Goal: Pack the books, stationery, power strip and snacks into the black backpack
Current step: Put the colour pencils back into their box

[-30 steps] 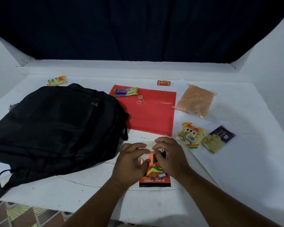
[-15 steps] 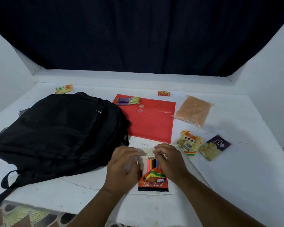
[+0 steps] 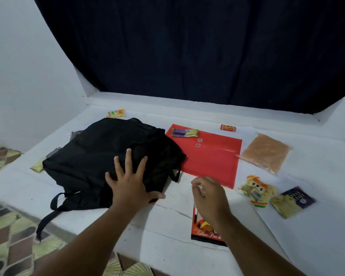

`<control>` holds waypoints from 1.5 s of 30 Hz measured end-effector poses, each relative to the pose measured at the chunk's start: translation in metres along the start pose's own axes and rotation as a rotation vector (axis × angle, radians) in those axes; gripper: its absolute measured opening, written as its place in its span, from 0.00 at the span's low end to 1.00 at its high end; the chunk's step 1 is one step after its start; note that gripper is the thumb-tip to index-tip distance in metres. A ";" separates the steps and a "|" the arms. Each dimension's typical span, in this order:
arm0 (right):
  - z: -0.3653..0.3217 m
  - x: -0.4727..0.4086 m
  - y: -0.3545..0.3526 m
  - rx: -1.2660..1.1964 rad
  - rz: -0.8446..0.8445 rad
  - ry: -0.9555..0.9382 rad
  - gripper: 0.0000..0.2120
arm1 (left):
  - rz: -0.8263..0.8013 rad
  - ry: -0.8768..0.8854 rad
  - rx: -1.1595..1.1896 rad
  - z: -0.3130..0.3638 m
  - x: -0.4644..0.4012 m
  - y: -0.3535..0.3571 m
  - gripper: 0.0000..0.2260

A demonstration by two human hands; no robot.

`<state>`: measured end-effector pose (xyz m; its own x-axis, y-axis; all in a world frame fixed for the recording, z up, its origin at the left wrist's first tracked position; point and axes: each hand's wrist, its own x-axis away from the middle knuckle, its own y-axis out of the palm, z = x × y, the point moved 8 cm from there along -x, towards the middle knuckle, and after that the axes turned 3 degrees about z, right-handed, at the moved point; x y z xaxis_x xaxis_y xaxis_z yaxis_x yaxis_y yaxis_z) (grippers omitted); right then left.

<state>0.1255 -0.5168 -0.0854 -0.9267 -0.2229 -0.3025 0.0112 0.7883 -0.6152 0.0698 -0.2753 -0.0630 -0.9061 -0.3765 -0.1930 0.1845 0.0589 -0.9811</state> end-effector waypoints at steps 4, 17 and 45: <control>-0.011 -0.004 0.010 0.017 -0.022 -0.008 0.06 | -0.040 0.025 0.003 -0.012 -0.014 -0.015 0.36; -0.077 -0.044 0.056 -0.154 -0.079 -0.052 0.08 | 0.246 -0.294 1.174 -0.115 -0.053 -0.092 0.05; -0.120 -0.195 0.272 0.646 -0.278 -0.053 0.18 | 0.284 -0.256 1.508 -0.236 -0.152 -0.182 0.08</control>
<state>0.2644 -0.1904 -0.1066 -0.9081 -0.4074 -0.0964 0.0126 0.2034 -0.9790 0.0841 -0.0110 0.1413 -0.7184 -0.6658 -0.2014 0.6732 -0.7384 0.0395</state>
